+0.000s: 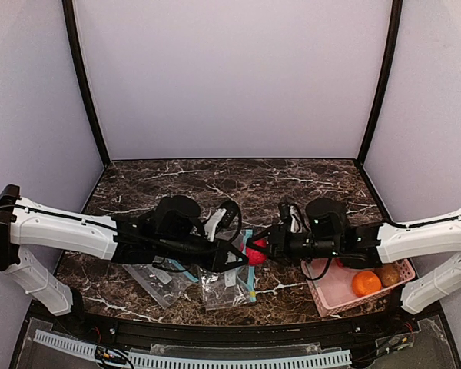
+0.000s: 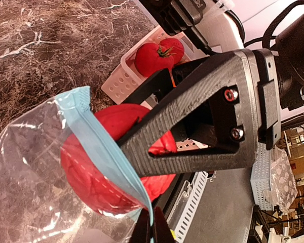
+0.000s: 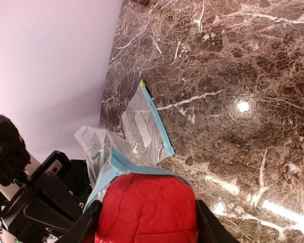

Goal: Place the food in the zip-top bag and seal the zipper
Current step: Place the fake fruit in the zipper food storage bag.

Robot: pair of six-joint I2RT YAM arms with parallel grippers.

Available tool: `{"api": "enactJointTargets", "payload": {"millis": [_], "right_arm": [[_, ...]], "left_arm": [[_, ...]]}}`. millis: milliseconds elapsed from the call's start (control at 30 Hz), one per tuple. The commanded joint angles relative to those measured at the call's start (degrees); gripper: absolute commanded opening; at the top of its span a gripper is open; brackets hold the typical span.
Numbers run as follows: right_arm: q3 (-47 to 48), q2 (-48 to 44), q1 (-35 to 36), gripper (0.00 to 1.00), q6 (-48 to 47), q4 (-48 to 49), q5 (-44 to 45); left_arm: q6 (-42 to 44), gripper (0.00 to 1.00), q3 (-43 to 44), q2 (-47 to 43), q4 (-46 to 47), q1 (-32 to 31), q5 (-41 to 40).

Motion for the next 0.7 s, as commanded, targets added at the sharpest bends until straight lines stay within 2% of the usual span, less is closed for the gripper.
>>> {"api": "enactJointTargets", "payload": {"millis": [0, 233, 467, 667], "right_arm": [[-0.3, -0.8, -0.8, 0.28, 0.0, 5.1, -0.6], [1.9, 3.2, -0.8, 0.33, -0.9, 5.1, -7.2], [2.6, 4.1, -0.7, 0.42, -1.8, 2.3, -8.2], [3.6, 4.8, -0.6, 0.43, -4.2, 0.2, -10.8]], "left_arm": [[0.1, 0.01, -0.9, 0.4, 0.9, -0.3, 2.3], [0.1, 0.01, 0.5, 1.2, 2.6, -0.3, 0.6], [-0.2, 0.01, 0.5, 0.3, 3.4, -0.3, -1.6], [-1.1, 0.01, -0.4, -0.5, 5.8, 0.1, -1.9]]}}
